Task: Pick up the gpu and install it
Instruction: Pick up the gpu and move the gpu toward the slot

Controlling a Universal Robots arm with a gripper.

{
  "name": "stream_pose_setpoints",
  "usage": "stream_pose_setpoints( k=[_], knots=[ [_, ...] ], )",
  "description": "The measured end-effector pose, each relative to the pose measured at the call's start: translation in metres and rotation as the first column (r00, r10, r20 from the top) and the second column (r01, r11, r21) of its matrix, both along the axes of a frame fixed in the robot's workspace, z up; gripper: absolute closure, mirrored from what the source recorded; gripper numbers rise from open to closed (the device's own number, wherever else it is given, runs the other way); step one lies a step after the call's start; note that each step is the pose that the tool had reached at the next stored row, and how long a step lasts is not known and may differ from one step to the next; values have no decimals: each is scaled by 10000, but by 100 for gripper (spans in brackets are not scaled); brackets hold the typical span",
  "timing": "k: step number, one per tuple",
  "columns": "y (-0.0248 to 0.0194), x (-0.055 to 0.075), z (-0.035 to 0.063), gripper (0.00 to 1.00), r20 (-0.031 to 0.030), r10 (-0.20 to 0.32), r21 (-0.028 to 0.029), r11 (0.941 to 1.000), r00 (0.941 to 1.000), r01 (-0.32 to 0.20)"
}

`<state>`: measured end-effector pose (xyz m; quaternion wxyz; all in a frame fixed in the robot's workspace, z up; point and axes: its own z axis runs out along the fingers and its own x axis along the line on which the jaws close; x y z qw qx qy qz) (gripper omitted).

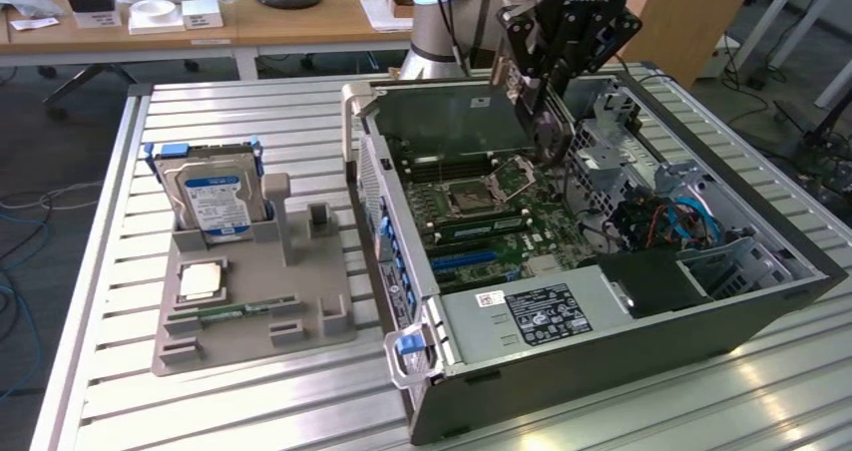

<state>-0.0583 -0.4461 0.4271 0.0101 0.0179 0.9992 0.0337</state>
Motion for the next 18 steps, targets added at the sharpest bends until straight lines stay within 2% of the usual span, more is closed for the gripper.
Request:
stream_pose_setpoints(
  k=[18],
  knots=[
    [0,130,0,73,0,-1,0,10000,10000,1]
  ],
)
